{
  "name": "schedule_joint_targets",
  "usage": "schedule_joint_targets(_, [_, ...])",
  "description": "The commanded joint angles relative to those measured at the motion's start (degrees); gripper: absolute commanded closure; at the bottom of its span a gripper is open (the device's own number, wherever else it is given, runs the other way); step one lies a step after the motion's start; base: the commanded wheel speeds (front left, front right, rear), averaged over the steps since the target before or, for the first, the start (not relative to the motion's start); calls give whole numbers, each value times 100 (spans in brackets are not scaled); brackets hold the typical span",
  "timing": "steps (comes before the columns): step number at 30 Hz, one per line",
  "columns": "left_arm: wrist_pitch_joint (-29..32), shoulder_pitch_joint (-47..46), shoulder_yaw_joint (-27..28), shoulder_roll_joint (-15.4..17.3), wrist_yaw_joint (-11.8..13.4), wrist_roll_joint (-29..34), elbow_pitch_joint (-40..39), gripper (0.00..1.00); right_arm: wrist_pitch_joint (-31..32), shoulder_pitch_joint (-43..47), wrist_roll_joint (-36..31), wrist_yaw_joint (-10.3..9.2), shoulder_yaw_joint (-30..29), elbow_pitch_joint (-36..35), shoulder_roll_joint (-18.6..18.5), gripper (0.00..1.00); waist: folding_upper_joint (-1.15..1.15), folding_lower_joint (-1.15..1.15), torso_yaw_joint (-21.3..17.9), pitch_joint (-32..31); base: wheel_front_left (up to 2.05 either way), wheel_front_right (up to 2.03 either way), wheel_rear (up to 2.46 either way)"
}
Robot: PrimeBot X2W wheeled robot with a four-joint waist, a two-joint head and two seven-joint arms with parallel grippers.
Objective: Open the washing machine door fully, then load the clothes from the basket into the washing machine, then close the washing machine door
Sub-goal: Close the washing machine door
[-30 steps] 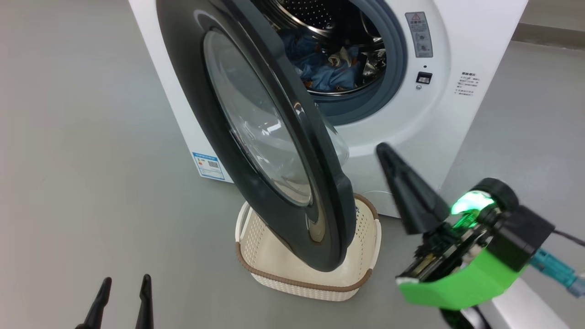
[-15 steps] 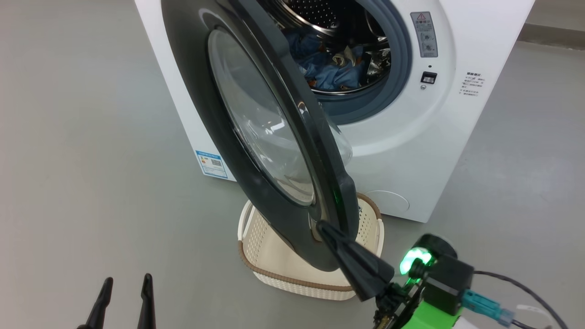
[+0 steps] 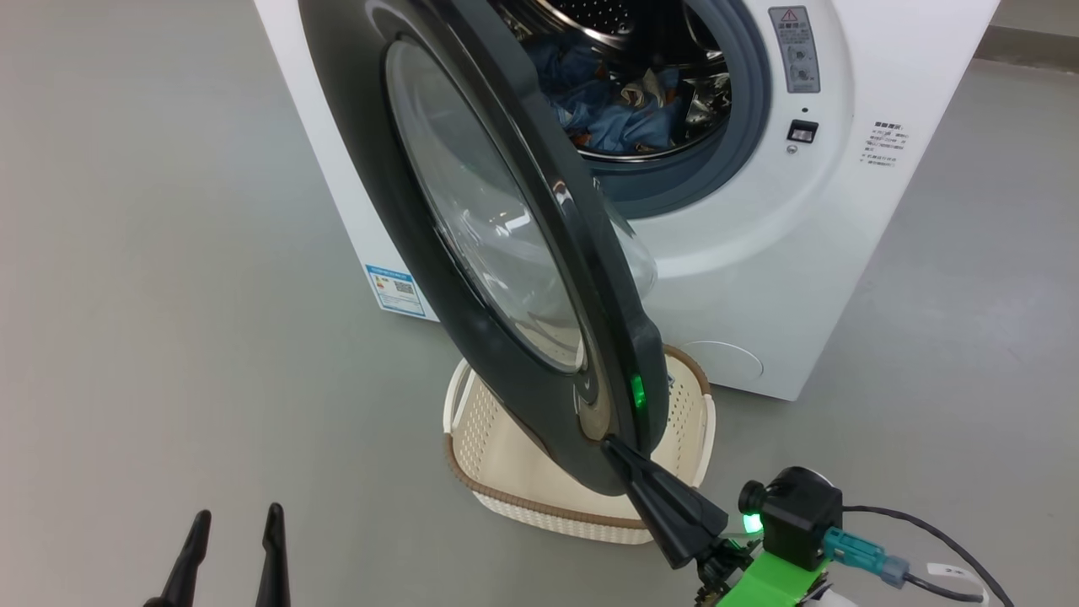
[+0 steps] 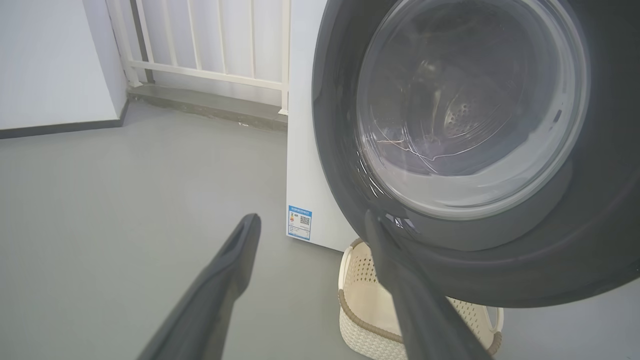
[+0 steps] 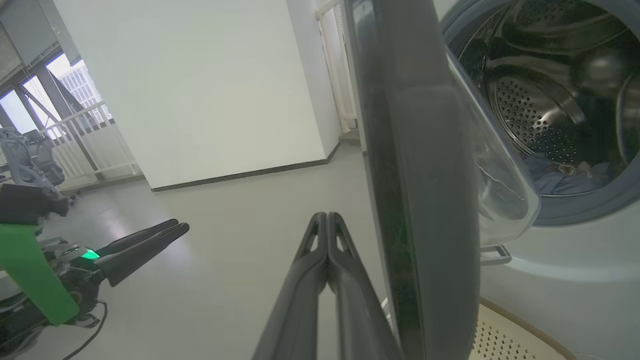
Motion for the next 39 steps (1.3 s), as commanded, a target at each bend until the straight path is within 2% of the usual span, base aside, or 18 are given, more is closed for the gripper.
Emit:
schedule_joint_targets(1, [-61, -162, 167, 26, 4, 26, -146, 0, -46, -207, 48, 41, 95, -80, 66, 100, 0, 0, 13, 13, 0, 0, 0])
schedule_joint_targets(19, [-61, -244, 142, -13, 4, -2, -210, 0, -46, -534, 59, 41, -218, 220, 157, 100, 0, 0, 54, 216, 0, 0, 0])
schedule_joint_targets(30, [-61, -320, 41, -47, 4, 30, -316, 0, -46, -686, -66, 41, -761, 340, 127, 100, 0, 0, -38, 388, 0, 0, 0])
schedule_joint_targets(39, [-61, -579, -97, -91, 4, -15, -473, 0, -46, -1302, -250, 41, -1284, 647, 36, 100, 0, 0, -27, 878, 0, 0, 0])
